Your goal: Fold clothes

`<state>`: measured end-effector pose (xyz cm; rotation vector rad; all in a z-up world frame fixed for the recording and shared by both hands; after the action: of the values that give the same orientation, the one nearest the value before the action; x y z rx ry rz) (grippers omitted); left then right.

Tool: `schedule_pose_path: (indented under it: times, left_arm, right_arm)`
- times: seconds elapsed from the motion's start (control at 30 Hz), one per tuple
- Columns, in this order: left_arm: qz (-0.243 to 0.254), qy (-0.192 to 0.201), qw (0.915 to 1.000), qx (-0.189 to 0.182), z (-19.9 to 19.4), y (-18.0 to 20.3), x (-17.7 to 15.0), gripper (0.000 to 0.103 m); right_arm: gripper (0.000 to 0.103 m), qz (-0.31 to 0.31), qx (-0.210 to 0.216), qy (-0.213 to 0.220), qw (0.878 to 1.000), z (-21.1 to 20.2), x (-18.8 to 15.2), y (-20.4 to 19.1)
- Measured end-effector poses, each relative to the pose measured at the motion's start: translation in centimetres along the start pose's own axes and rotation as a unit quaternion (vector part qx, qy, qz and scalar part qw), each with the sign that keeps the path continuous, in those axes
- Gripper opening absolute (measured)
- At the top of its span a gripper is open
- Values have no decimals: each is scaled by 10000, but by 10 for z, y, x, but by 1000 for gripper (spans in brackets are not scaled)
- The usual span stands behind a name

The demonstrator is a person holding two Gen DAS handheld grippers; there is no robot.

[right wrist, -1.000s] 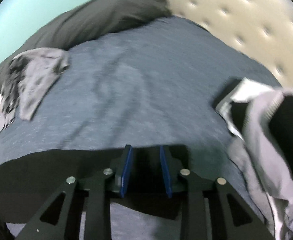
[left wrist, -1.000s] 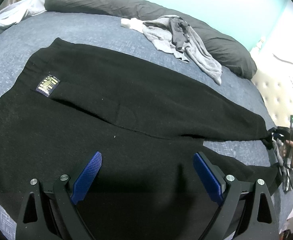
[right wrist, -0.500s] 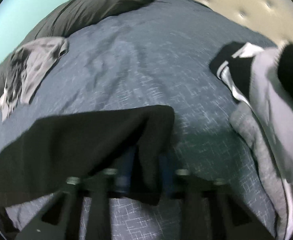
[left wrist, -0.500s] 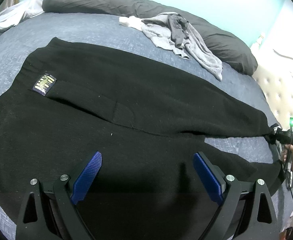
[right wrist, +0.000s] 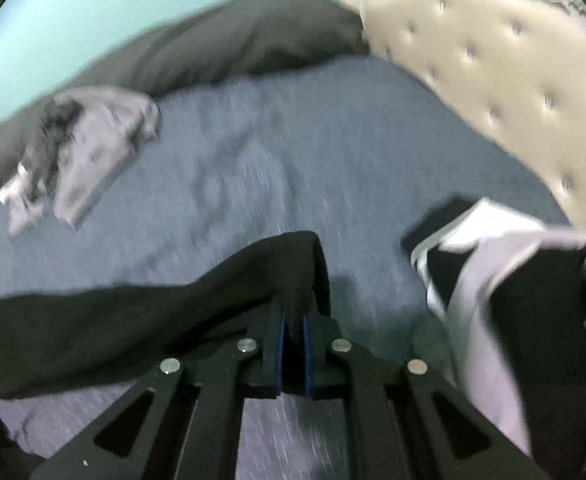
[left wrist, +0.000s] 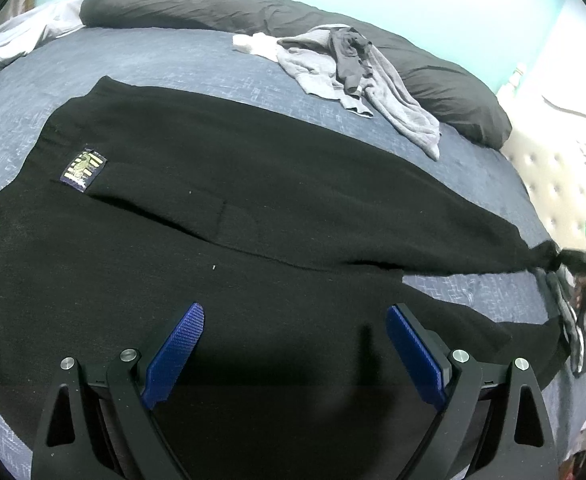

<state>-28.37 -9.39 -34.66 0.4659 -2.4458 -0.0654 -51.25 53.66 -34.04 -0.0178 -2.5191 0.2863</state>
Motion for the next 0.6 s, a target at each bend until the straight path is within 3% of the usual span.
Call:
schedule_pose_path:
  times: [0.2, 0.37, 0.6]
  left_arm:
    - [-15, -4, 10000, 13, 0, 0, -1, 95]
    - [9, 0, 10000, 24, 0, 1, -1, 95]
    - [9, 0, 10000, 14, -1, 1, -2, 95]
  right_arm:
    - [14, 449, -117, -292, 9985, 19, -29, 21]
    - [23, 238, -406, 79, 9989, -3, -21, 17]
    - [39, 522, -494, 472, 9963, -26, -3, 12]
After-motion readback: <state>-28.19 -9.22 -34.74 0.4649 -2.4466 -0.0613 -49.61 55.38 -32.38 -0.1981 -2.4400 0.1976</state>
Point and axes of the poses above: each gripper's, at about its wrist camera, not at the fingertips, and z roughly the way its jaws point, y to its right, x to its top, the point moved 8 cm from there along z, roughly the way its jaws point, and after that the axes turned 13 degrees about x, right-handed, at the moved point
